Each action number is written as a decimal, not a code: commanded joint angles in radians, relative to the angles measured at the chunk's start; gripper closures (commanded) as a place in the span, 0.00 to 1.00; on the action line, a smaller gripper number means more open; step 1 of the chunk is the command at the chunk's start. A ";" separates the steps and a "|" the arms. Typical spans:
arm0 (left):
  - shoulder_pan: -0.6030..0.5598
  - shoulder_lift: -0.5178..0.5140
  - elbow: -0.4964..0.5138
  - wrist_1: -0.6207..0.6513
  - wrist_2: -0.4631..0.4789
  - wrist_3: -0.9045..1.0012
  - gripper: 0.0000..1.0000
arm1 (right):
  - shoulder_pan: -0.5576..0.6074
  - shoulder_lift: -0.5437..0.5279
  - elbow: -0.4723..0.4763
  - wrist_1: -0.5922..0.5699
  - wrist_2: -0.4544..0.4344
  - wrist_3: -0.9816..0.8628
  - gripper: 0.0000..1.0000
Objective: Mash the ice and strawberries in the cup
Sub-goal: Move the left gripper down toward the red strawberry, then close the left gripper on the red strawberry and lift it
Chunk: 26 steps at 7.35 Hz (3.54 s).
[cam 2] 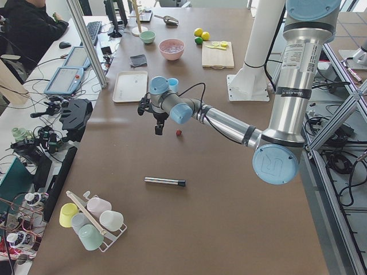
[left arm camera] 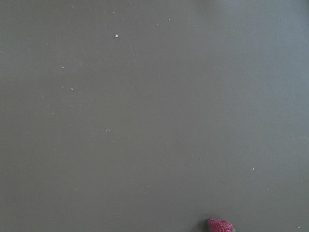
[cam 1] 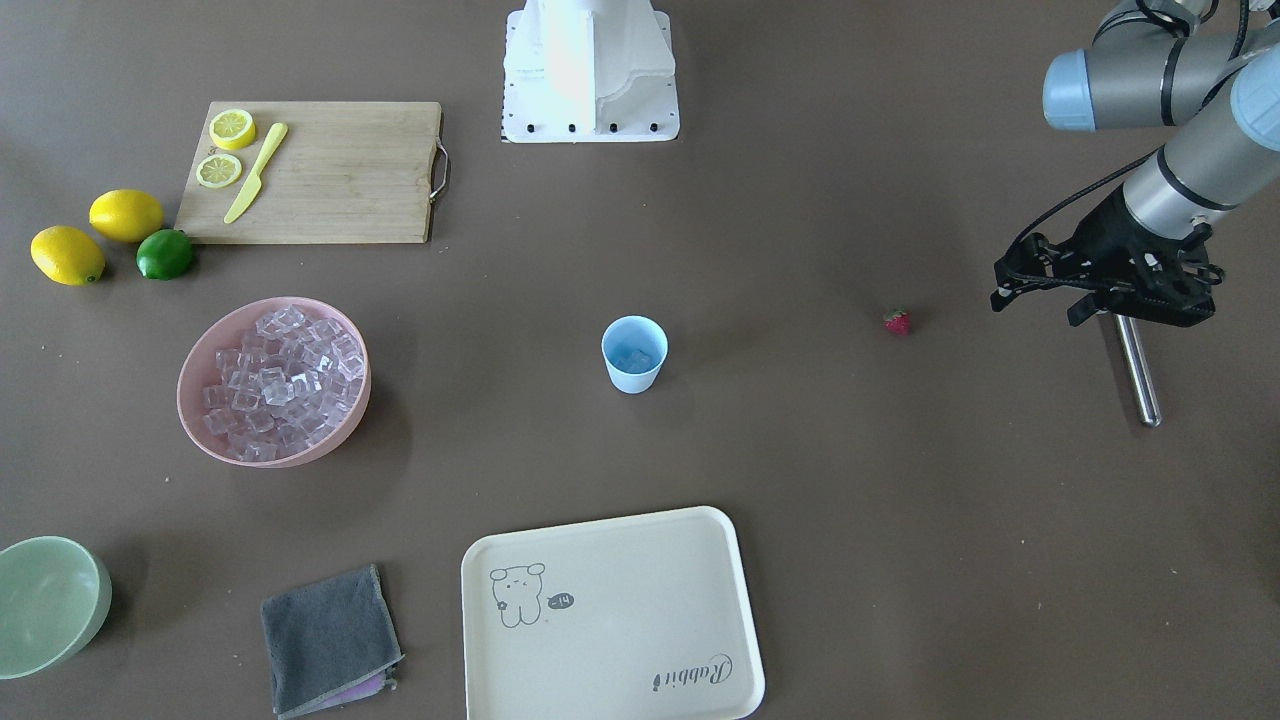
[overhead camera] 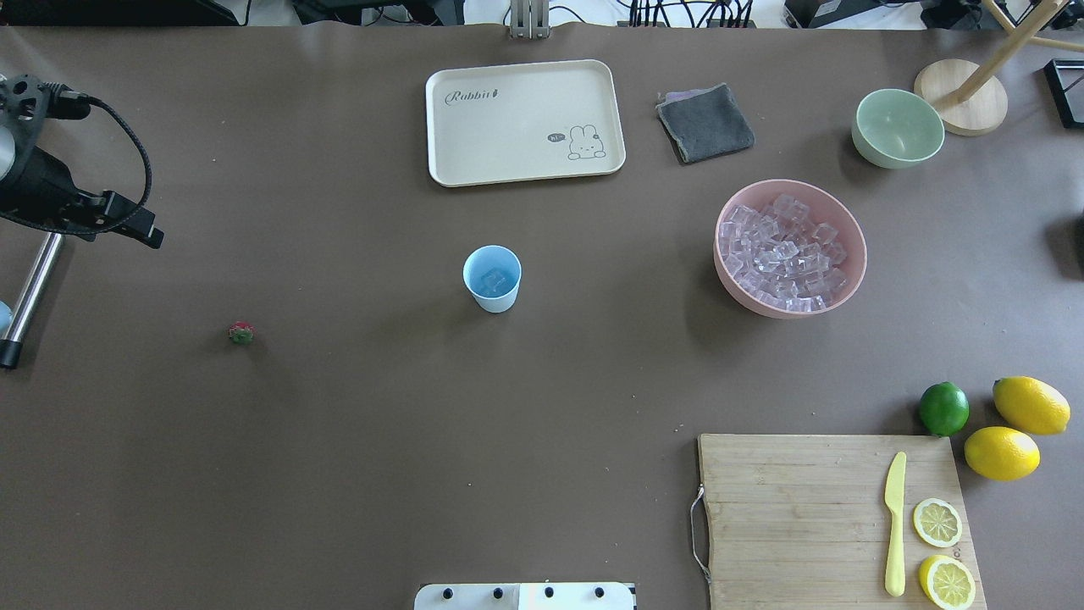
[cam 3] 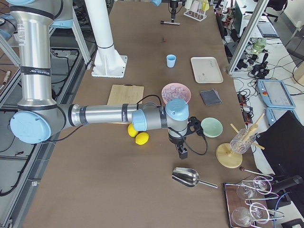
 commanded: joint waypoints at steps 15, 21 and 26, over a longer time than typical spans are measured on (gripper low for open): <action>0.227 -0.029 0.076 -0.140 0.175 -0.146 0.03 | 0.060 0.078 -0.077 -0.236 0.066 0.180 0.01; 0.307 -0.032 0.096 -0.139 0.251 -0.145 0.10 | 0.060 0.078 -0.065 -0.204 0.062 0.177 0.01; 0.336 -0.029 0.107 -0.163 0.267 -0.142 0.38 | 0.060 0.078 -0.062 -0.204 0.059 0.169 0.01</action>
